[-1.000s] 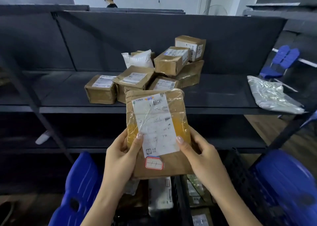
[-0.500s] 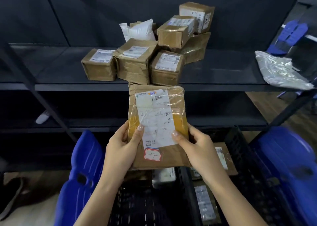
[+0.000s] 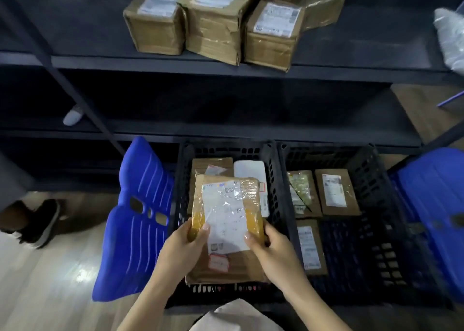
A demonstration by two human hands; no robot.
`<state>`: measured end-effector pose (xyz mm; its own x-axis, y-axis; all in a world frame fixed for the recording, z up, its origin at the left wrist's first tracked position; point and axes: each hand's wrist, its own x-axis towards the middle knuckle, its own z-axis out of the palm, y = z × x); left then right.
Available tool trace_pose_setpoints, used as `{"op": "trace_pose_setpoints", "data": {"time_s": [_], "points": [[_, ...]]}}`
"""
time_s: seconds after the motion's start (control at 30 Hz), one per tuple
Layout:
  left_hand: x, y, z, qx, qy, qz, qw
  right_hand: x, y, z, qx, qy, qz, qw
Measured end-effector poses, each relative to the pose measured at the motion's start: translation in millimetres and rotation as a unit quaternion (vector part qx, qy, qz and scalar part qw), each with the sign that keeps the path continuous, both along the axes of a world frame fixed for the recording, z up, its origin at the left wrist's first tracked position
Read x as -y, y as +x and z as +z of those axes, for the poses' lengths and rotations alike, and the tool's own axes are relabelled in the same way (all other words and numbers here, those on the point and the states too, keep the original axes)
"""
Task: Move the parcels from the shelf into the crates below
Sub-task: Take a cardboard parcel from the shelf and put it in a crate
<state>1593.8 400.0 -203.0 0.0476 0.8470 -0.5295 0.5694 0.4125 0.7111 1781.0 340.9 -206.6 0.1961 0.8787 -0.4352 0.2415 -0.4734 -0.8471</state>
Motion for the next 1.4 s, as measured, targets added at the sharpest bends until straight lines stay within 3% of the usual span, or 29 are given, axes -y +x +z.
{"op": "trace_pose_setpoints", "data": {"time_s": [0.33,0.77,0.87,1.17,1.4], "points": [[19,-12,-63,0.002,-0.106,-0.005,0.994,14,-15,-64,0.004,-0.073,0.02,0.997],[7,-23,-123,0.018,-0.204,0.064,0.977,2,-40,-125,-0.006,-0.134,0.015,0.991],[9,-24,-133,0.035,-0.204,0.075,0.975,-2,-44,-137,-0.005,-0.15,0.023,0.988],[-4,-11,-169,-0.108,-0.159,0.031,0.981,-18,-50,-182,0.018,-0.247,0.007,0.969],[-11,-1,-203,-0.07,-0.123,0.099,0.985,-32,-60,-222,-0.012,-0.236,0.009,0.972]]}}
